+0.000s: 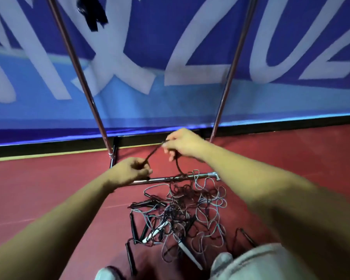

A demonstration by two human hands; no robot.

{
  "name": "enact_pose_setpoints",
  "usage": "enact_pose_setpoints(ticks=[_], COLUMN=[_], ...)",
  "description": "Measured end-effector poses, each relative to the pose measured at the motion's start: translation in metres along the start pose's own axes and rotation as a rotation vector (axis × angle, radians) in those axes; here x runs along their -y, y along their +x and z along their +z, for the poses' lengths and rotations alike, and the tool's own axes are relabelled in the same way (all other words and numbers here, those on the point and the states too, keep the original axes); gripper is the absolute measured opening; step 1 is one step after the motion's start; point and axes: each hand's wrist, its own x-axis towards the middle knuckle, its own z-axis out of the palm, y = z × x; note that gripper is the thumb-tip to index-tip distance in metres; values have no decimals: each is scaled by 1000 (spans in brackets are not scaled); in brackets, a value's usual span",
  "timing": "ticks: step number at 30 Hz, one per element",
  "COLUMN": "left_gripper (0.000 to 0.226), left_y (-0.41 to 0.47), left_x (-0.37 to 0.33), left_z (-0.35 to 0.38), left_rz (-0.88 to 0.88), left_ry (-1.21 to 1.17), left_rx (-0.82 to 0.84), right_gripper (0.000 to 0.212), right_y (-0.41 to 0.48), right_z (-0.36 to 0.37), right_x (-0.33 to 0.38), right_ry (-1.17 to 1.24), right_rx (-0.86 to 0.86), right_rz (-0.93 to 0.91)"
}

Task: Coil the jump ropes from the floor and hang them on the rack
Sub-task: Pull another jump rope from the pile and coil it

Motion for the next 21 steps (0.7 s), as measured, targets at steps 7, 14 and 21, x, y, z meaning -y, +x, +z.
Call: enact_pose_setpoints(ticks=[7,14,21], left_gripper=[14,12,31], left_y=[-53,-79,-98], left_x=[-30,-84,-70], left_z=[11,14,-4], left_rz=[55,148,57], left_ry=[-60,-861,-937], left_rx=[-277,-308,-382], right_gripper=[26,29,31], right_y=[-60,-98,-121], right_z=[-83,-85,-68], right_x=[92,74,4], right_ry=[206,-90,-299], right_rx=[-345,-401,-247], right_rz=[-99,20,107])
